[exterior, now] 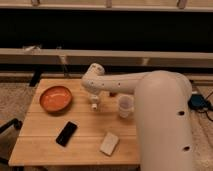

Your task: Stand the bottle upright

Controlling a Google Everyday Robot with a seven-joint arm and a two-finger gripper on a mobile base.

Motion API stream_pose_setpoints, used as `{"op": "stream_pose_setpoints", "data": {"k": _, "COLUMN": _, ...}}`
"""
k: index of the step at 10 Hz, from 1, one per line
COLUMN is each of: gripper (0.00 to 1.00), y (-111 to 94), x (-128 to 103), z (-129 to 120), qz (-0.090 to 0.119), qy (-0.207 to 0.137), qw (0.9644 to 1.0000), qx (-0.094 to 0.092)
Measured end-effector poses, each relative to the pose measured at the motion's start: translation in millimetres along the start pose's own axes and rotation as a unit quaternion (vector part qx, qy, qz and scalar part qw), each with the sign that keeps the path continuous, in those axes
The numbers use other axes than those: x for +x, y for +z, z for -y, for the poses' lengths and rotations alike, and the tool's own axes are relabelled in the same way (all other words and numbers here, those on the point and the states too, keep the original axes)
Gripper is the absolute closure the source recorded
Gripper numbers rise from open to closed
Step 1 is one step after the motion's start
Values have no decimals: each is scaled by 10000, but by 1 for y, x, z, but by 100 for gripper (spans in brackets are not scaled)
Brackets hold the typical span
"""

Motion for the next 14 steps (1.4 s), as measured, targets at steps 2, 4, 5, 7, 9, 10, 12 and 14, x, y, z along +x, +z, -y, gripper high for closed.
{"op": "stream_pose_setpoints", "data": {"k": 2, "gripper": 20, "y": 6, "x": -6, "z": 0, "qz": -78, "qy": -250, "qw": 9997, "qx": 12}}
{"op": "stream_pose_setpoints", "data": {"k": 4, "gripper": 20, "y": 11, "x": -10, "z": 0, "qz": -136, "qy": -430, "qw": 9990, "qx": -6}}
{"op": "stream_pose_setpoints", "data": {"k": 5, "gripper": 20, "y": 14, "x": -13, "z": 0, "qz": -179, "qy": -551, "qw": 9983, "qx": -24}}
{"op": "stream_pose_setpoints", "data": {"k": 7, "gripper": 20, "y": 21, "x": -19, "z": 0, "qz": -306, "qy": -795, "qw": 9963, "qx": -73}}
{"op": "stream_pose_setpoints", "data": {"k": 9, "gripper": 20, "y": 27, "x": -23, "z": -1, "qz": -511, "qy": -1030, "qw": 9933, "qx": -127}}
{"op": "stream_pose_setpoints", "data": {"k": 10, "gripper": 20, "y": 29, "x": -24, "z": 0, "qz": -628, "qy": -1143, "qw": 9913, "qx": -158}}
{"op": "stream_pose_setpoints", "data": {"k": 12, "gripper": 20, "y": 31, "x": -22, "z": 1, "qz": -820, "qy": -1241, "qw": 9887, "qx": -196}}
{"op": "stream_pose_setpoints", "data": {"k": 14, "gripper": 20, "y": 33, "x": -14, "z": -1, "qz": -963, "qy": -1220, "qw": 9876, "qx": -232}}
